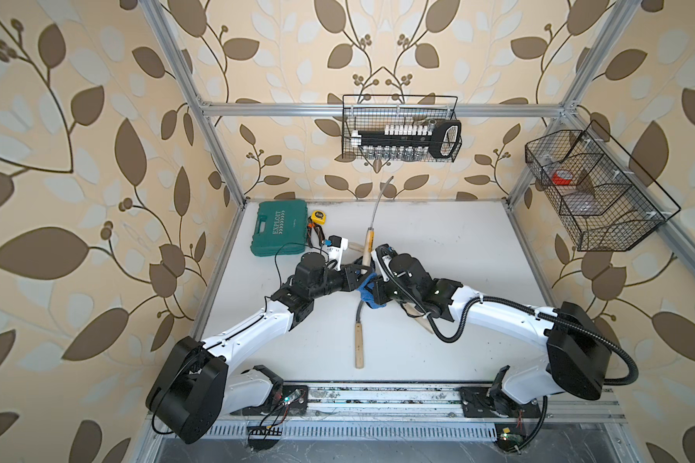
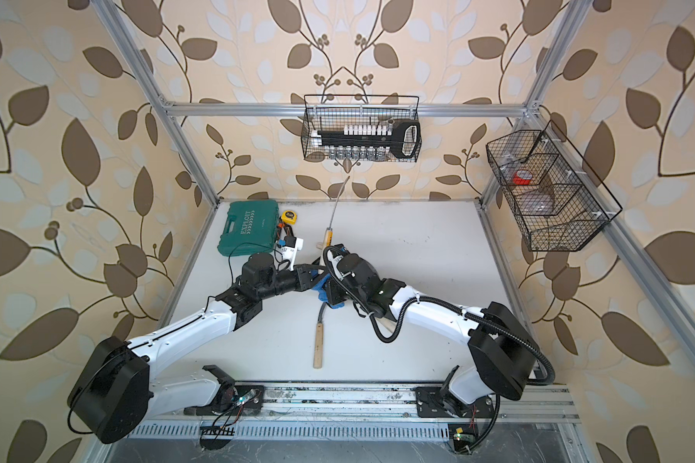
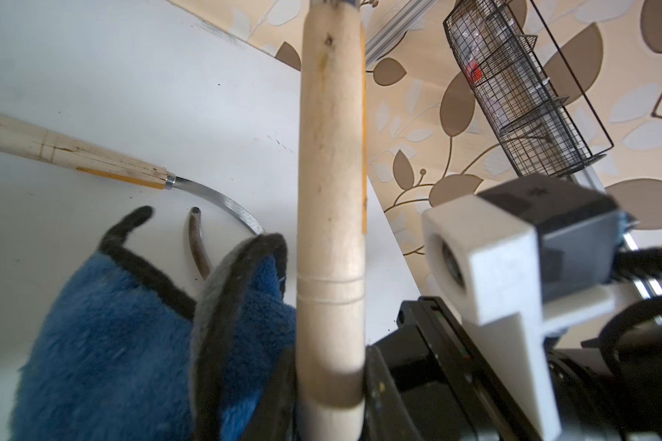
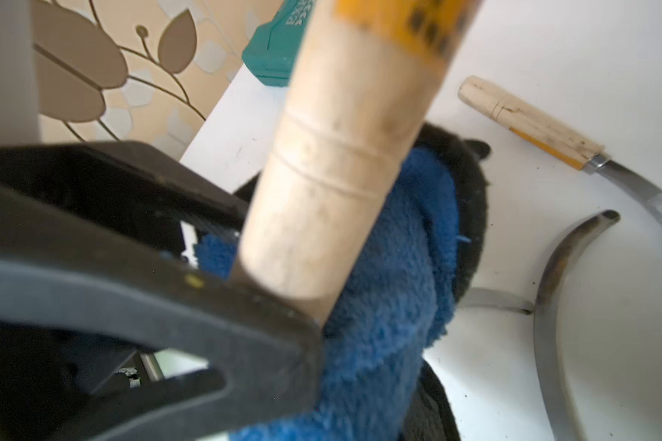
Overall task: Wipe small sickles with rags
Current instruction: Wipe the small sickle.
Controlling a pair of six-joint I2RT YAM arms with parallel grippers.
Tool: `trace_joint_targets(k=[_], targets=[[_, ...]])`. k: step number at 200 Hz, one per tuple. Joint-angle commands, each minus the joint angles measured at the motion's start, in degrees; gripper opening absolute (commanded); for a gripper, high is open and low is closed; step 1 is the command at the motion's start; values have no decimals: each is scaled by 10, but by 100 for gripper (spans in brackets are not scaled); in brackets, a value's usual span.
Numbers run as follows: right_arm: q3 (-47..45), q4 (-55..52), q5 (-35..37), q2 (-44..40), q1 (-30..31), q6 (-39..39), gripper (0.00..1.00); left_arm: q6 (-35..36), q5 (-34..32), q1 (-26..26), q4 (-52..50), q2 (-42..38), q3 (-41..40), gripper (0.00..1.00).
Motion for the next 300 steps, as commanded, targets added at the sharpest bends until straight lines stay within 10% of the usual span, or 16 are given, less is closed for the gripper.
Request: trace_joint_targets(k=[1,226,300], targets=[[-28,63,23,-63,2,15,0,-2,27,-2,9,-27,-2,0],[-22,44,50,-61,43,26,0,2,20,-46,17,-33,-27,0],[-177,173,-141,-119,-147,105,0,67,-13,-56,-40,-53,-23,0]])
